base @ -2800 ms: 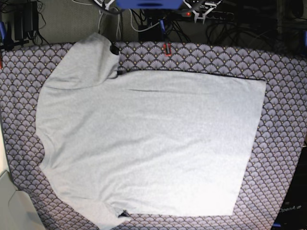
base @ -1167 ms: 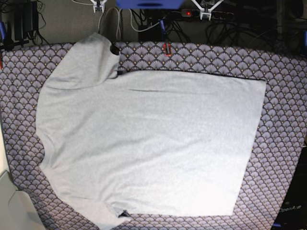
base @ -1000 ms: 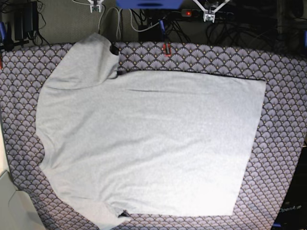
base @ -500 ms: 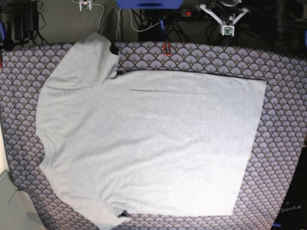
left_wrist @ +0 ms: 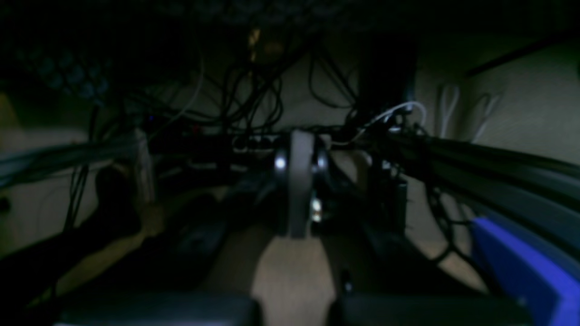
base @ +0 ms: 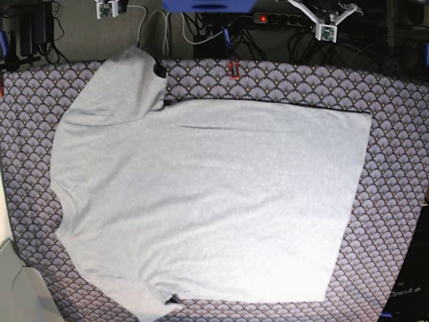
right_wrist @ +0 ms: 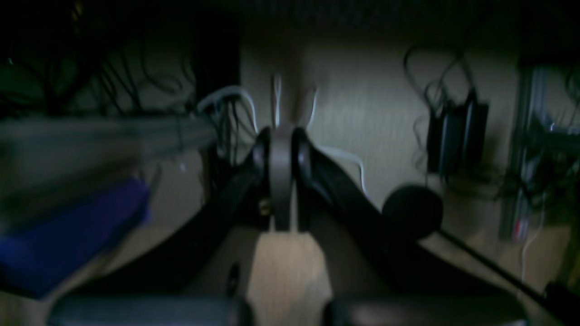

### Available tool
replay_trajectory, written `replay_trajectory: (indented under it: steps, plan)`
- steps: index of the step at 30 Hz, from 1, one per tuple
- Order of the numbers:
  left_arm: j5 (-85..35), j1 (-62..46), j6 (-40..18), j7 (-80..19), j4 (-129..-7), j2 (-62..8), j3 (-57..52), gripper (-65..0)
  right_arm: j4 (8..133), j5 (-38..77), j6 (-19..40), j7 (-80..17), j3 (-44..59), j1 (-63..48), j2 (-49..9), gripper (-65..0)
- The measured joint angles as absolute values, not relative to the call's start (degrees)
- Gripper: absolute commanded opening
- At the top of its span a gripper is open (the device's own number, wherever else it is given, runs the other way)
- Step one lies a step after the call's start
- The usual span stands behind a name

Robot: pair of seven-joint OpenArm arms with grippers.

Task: Fold the T-shirt properly
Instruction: 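Lower both grippers to the shirt's shoulder edge near the collar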

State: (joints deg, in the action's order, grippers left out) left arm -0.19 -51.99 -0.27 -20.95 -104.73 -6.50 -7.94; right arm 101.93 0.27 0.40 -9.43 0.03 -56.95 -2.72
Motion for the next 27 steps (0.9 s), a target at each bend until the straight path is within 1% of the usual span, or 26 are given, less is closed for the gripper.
replay_trajectory:
  steps: [3,5,9,10,12,14,16,18,20,22,26,27]
  plan:
    - [-0.2,-53.1,-0.3,-21.1,-110.9,-6.5,-8.2,-64.7,108.5,0.3,0.4,-9.6,0.0,-58.6,-3.4,-65.0]
    - [-0.3,-53.7,-1.1,-20.9,-113.8,-6.3,-10.5,-64.6,112.2,0.2,0.4,-9.6,0.3,-59.1,-3.9,-65.0]
    - [0.0,-53.4,-0.1,-21.1,-114.7,-6.1,-15.4,-64.4,114.7,0.3,0.4,-9.1,2.8,-58.3,-3.8,-65.0]
    - [0.0,-53.2,-0.3,-21.2,-114.7,-6.2,-15.9,-63.4,114.6,0.3,0.4,-9.9,3.2,-57.8,-3.8,-65.0]
    - [-0.3,-51.8,-1.3,-21.2,-114.7,-6.3,-17.0,-57.1,114.5,0.3,0.4,-9.8,3.1,-56.1,-3.7,-61.3]
    - [-0.3,-50.9,-1.0,-21.0,-114.8,-6.3,-18.3,-47.9,114.6,0.4,0.4,-9.8,3.2,-54.3,-3.7,-55.6]
    - [-0.2,-50.8,-0.4,-20.8,-114.9,-6.3,-18.7,-41.0,114.7,1.1,0.4,-9.7,4.5,-52.9,-3.6,-51.6]
    - [-0.2,-49.7,-0.5,-21.0,-114.9,-6.5,-18.4,-36.8,114.9,5.3,0.4,-9.6,5.1,-51.4,-3.9,-47.8]
    - [-0.2,-48.4,-1.5,-21.0,-114.9,-6.4,-18.2,-36.3,114.9,10.7,0.8,-9.9,5.4,-50.2,-4.9,-45.0]
    - [-0.2,-47.4,-1.1,-21.0,-114.9,-6.4,-18.2,-36.2,114.8,16.7,0.6,-9.9,7.5,-48.7,-6.6,-42.4]
    - [-0.3,-45.8,-1.2,-21.3,-114.9,-6.5,-18.3,-36.1,114.7,31.4,0.4,-10.0,10.4,-46.7,-9.4,-36.6]
    - [-0.2,-45.3,-1.1,-21.3,-114.9,-6.4,-18.3,-36.1,114.5,35.7,0.3,-11.3,10.7,-46.3,-10.6,-35.9]
